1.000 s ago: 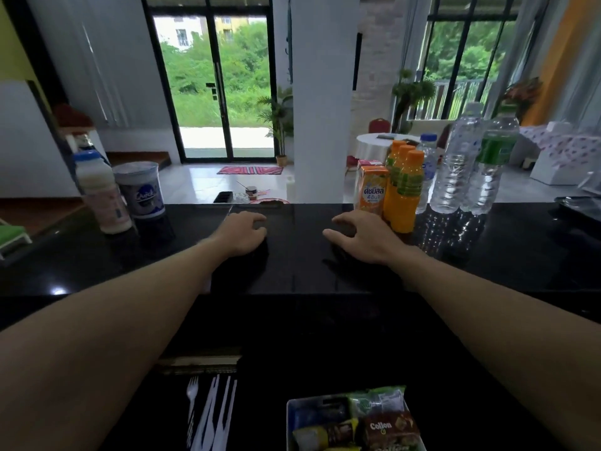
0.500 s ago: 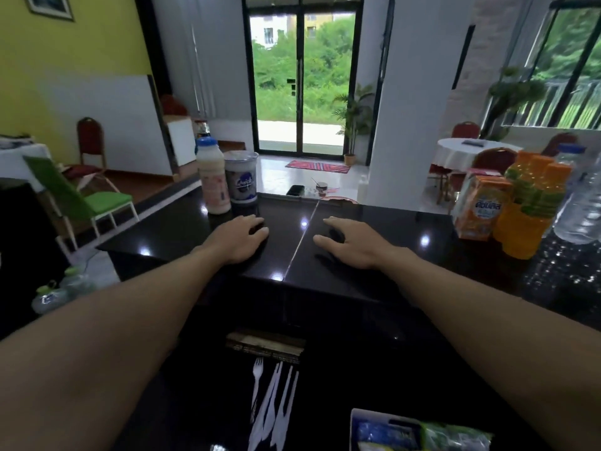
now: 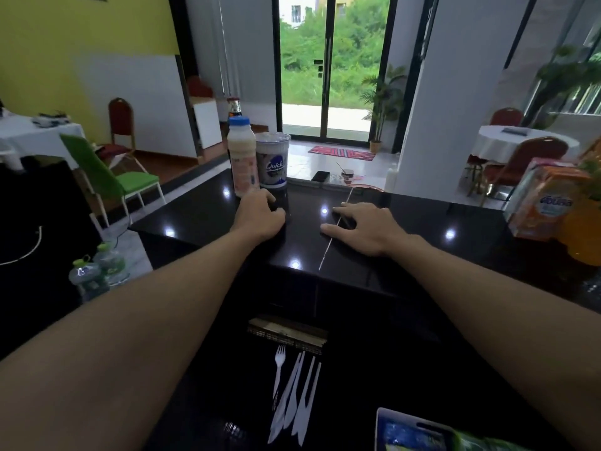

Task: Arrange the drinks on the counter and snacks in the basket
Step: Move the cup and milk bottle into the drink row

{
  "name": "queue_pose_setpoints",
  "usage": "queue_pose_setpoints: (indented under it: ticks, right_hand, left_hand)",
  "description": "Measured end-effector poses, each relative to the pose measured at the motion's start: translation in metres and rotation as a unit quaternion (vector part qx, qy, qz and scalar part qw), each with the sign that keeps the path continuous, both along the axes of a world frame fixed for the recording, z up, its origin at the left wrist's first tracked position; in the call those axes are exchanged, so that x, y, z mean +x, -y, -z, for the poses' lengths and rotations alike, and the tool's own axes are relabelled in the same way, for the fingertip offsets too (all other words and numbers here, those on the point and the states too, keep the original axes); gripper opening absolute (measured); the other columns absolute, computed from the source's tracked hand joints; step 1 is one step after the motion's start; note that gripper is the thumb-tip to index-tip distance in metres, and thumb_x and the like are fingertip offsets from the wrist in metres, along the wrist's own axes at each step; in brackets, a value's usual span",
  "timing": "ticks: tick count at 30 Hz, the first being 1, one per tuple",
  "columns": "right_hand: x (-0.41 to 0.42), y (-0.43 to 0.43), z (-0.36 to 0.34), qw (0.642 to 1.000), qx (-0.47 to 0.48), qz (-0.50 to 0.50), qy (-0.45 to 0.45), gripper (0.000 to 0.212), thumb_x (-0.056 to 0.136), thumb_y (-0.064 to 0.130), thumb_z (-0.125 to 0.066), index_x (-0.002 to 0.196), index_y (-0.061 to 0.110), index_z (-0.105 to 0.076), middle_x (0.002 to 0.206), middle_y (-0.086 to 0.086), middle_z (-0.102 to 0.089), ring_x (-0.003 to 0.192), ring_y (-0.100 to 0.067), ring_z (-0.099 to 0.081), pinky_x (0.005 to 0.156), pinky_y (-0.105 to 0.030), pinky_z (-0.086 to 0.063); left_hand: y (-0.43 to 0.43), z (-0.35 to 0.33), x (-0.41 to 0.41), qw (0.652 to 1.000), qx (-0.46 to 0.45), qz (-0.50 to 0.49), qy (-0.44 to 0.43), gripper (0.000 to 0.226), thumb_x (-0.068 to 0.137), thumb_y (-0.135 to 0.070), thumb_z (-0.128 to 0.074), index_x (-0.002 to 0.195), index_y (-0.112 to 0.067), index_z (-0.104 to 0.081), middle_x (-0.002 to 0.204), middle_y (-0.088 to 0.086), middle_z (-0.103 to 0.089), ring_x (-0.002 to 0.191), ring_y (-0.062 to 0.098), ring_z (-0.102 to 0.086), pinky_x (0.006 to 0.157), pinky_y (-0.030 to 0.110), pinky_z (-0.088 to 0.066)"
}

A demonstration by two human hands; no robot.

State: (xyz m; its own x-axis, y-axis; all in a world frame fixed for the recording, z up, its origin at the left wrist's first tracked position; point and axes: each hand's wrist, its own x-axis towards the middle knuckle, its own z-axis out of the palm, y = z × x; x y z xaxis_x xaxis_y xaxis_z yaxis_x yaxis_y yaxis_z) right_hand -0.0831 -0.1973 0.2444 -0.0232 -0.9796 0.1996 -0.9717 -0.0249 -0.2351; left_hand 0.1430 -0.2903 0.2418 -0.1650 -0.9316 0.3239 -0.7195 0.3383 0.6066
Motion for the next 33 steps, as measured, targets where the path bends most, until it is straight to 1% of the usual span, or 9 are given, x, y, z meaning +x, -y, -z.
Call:
queue_pose_setpoints:
  ticks: [2,4,6,10,13,16,19,25,33]
  right_hand:
    - [0.0,0.0,0.001,1.0,-0.001,0.004,0.002,0.082,0.082,0.085,-0.04,0.145,0.033,-0.051,0.157,0.001,-0.042,0.146,-0.02,-0.032,0.112,-0.051,-0.023]
    - [0.0,0.0,0.003,1.0,0.0,0.004,0.007,0.083,0.081,0.086,-0.04,0.145,0.034,-0.051,0.157,0.001,-0.042,0.147,-0.02,-0.032,0.112,-0.051,-0.022]
    - [0.0,0.0,0.003,1.0,0.001,0.004,0.011,0.085,0.079,0.088,-0.038,0.144,0.034,-0.051,0.157,0.002,-0.042,0.147,-0.02,-0.031,0.112,-0.052,-0.022]
    - [-0.001,0.002,0.004,1.0,-0.004,0.005,0.017,0.094,0.072,0.093,-0.033,0.144,0.035,-0.051,0.156,0.004,-0.043,0.146,-0.019,-0.031,0.111,-0.051,-0.021]
    - [-0.003,0.004,0.005,1.0,-0.008,0.004,0.017,0.097,0.069,0.095,-0.03,0.143,0.036,-0.052,0.156,0.005,-0.043,0.146,-0.018,-0.031,0.111,-0.051,-0.021]
    - [-0.003,0.006,0.007,1.0,-0.01,0.004,0.018,0.097,0.069,0.095,-0.031,0.143,0.036,-0.052,0.156,0.006,-0.042,0.146,-0.018,-0.03,0.111,-0.05,-0.021]
    - [-0.004,0.008,0.007,1.0,-0.01,0.005,0.018,0.099,0.068,0.096,-0.03,0.143,0.036,-0.052,0.156,0.006,-0.042,0.146,-0.018,-0.03,0.111,-0.051,-0.02]
    - [-0.004,0.007,0.008,1.0,-0.012,0.004,0.024,0.099,0.067,0.097,-0.03,0.143,0.036,-0.052,0.156,0.006,-0.043,0.147,-0.016,-0.029,0.112,-0.05,-0.02]
    - [-0.004,0.007,0.009,0.999,-0.015,0.006,0.032,0.099,0.066,0.098,-0.03,0.14,0.037,-0.054,0.154,0.006,-0.046,0.145,-0.017,-0.032,0.111,-0.049,-0.02]
  left_hand:
    - [0.002,-0.003,0.001,0.999,0.013,-0.039,-0.032,0.029,0.081,-0.023,-0.072,0.103,-0.009,-0.059,0.125,0.012,-0.051,0.094,0.019,-0.052,0.088,0.029,-0.045]
    - [0.007,-0.007,0.004,0.993,0.039,-0.086,-0.075,0.05,0.08,-0.023,-0.074,0.121,-0.004,-0.052,0.133,0.015,-0.041,0.1,0.024,-0.052,0.089,0.028,-0.045]
    - [0.013,-0.013,0.009,0.981,0.06,-0.14,-0.117,0.071,0.081,-0.024,-0.076,0.137,-0.003,-0.037,0.139,0.016,-0.03,0.111,0.03,-0.052,0.089,0.028,-0.043]
    - [0.028,-0.018,0.016,0.966,0.085,-0.179,-0.166,0.094,0.082,-0.028,-0.081,0.152,-0.01,-0.02,0.151,0.017,-0.02,0.116,0.033,-0.054,0.083,0.04,-0.059]
    - [0.037,-0.017,0.014,0.963,0.075,-0.203,-0.163,0.09,0.079,-0.035,-0.082,0.15,-0.014,-0.029,0.151,0.012,-0.027,0.119,0.034,-0.056,0.072,0.038,-0.059]
    - [0.045,-0.016,0.009,0.962,0.079,-0.198,-0.169,0.08,0.079,-0.043,-0.08,0.143,-0.015,-0.041,0.143,0.008,-0.045,0.114,0.032,-0.062,0.088,0.047,-0.057]
    - [0.048,-0.015,0.005,0.962,0.063,-0.207,-0.167,0.061,0.082,-0.042,-0.077,0.133,-0.019,-0.054,0.132,0.005,-0.059,0.116,0.027,-0.061,0.095,0.042,-0.052]
    - [0.047,-0.012,0.003,0.961,0.046,-0.218,-0.161,0.056,0.082,-0.042,-0.078,0.129,-0.02,-0.057,0.13,0.005,-0.06,0.116,0.026,-0.06,0.093,0.042,-0.052]
    - [0.044,-0.003,0.004,0.979,0.012,-0.117,-0.165,0.057,0.071,-0.044,-0.085,0.116,-0.023,-0.058,0.118,0.0,-0.066,0.097,0.013,-0.058,0.076,0.03,-0.046]
